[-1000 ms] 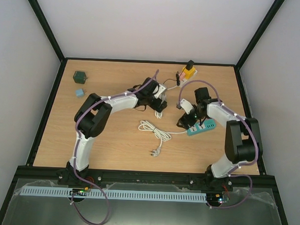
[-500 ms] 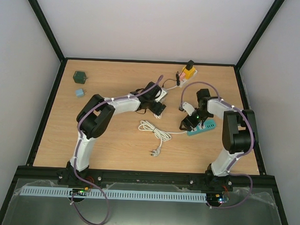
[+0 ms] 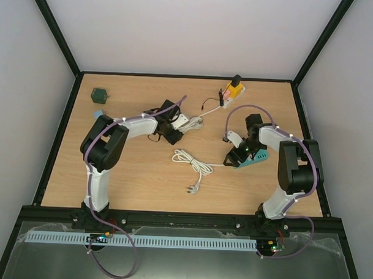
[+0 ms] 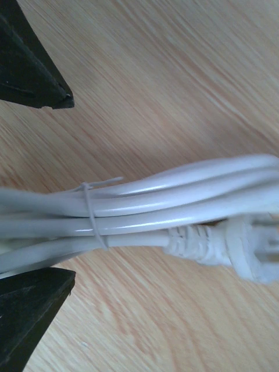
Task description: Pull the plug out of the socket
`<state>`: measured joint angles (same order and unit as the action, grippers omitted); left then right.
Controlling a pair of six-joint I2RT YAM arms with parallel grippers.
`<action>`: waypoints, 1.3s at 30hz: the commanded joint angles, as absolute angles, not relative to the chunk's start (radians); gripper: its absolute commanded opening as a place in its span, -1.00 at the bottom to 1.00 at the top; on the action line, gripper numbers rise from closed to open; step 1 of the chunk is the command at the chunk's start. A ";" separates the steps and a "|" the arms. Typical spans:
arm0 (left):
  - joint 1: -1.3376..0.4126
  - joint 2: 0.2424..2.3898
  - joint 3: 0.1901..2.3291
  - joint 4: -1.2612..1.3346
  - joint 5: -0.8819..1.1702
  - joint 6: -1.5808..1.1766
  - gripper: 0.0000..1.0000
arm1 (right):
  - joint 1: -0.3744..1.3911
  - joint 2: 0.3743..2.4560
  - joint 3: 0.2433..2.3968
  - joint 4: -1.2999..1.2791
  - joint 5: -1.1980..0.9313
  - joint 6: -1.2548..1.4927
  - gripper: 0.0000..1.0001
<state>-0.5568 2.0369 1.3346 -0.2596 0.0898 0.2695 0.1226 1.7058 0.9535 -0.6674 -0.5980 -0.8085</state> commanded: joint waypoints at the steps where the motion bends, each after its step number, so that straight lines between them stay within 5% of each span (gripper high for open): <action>1: -0.493 2.005 1.296 -0.377 0.111 0.382 0.27 | 0.123 1.702 0.897 -0.798 -0.612 -0.819 0.66; 12: -0.393 1.980 1.294 -0.433 0.168 0.420 -0.08 | 0.078 1.715 1.074 -0.901 -0.820 -0.815 0.64; 23: -0.307 1.943 1.269 -0.443 0.219 0.421 -0.36 | -0.096 1.830 1.374 -0.490 -0.878 -0.452 0.66; 29: -0.294 1.898 1.259 -0.456 0.276 0.432 0.32 | -0.127 1.904 1.461 -0.213 -0.823 -0.231 0.69; 35: -0.295 1.865 1.267 -0.457 0.296 0.414 0.58 | -0.126 1.973 1.499 -0.010 -0.767 -0.186 0.69; 39: -0.294 1.836 1.255 -0.445 0.311 0.414 0.98 | -0.117 2.080 1.636 -0.089 -0.779 -0.233 0.70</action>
<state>-0.2924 1.8896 1.2682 -0.4377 0.2779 0.4202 -0.1284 1.9862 1.5185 -0.1204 -0.7921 -0.2310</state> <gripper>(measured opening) 0.918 0.845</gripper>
